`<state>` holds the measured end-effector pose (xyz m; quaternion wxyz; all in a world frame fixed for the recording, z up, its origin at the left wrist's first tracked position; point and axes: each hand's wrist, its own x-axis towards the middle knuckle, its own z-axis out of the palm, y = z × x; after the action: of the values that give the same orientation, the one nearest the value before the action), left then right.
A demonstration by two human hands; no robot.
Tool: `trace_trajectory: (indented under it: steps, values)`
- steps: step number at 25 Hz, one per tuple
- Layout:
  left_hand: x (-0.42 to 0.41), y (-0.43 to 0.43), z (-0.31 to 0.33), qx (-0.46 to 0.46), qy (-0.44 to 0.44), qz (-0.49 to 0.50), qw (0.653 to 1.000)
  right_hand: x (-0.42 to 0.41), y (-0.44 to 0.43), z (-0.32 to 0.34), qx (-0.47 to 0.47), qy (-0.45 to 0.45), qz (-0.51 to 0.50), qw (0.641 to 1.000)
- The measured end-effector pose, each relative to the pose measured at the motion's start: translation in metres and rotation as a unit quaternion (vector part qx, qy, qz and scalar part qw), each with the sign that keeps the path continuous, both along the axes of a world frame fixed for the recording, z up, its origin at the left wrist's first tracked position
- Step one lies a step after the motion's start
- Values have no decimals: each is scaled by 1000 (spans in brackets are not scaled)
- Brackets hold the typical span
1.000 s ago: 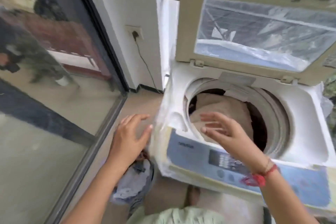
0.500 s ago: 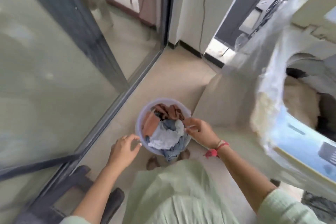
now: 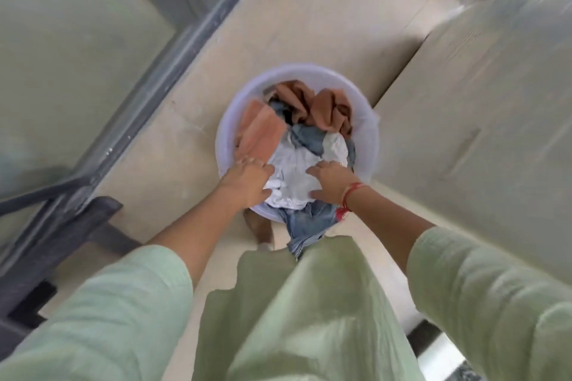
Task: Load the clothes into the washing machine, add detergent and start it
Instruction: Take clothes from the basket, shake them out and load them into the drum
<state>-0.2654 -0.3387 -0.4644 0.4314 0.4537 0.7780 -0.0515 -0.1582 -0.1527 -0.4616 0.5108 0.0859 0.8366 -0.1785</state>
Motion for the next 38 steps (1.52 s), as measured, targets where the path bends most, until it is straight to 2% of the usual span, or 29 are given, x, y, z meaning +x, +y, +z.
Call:
trace_trajectory:
  steps: [3,5,7,9,10,12,13,15,17,19,21,26,30,32,33,34,35,37,38]
  values:
    - [25,-4,-35,-55,-49,-27,997,17,-10,-43,31,-48,118,991]
    - [39,-11,-43,-66,-34,-29,997,27,-21,-55,63,-16,123,990]
    - [43,-13,-44,-38,-14,20,999,33,-30,-57,74,40,50,995]
    - [43,-10,-36,-15,-28,88,996,34,-29,-51,75,95,-114,986]
    - [44,-9,-29,-5,-39,128,991,31,-25,-43,55,131,-235,962]
    - [42,-6,-11,39,-82,243,966,15,-11,-9,-8,227,-466,855]
    - [39,-2,-1,81,-109,311,941,4,-2,15,-36,268,-526,807]
    - [29,12,26,188,-132,405,885,-15,15,70,-70,336,-551,761]
    - [13,32,67,296,-71,431,850,-28,31,136,-85,392,-548,734]
    - [-7,52,128,384,-46,468,795,-36,45,206,-100,440,-543,708]
    - [-23,60,199,451,-50,482,749,-37,51,285,-86,475,-512,711]
    - [-47,54,353,553,-118,549,616,-25,31,427,-54,483,-427,762]
    - [-51,48,441,594,-126,551,573,-4,13,479,-61,445,-372,812]
    - [-57,41,478,605,-140,526,582,2,14,497,-14,413,-321,852]
    - [-63,38,494,606,-138,492,610,3,16,502,19,411,-302,860]
    - [-69,34,510,602,-129,430,660,4,17,508,46,415,-290,861]
    - [-73,27,524,579,-107,354,727,4,17,514,55,420,-286,859]
    - [-81,16,550,472,-14,208,857,1,19,526,42,423,-263,866]
    - [-85,11,560,404,41,162,899,-1,21,532,36,418,-240,876]
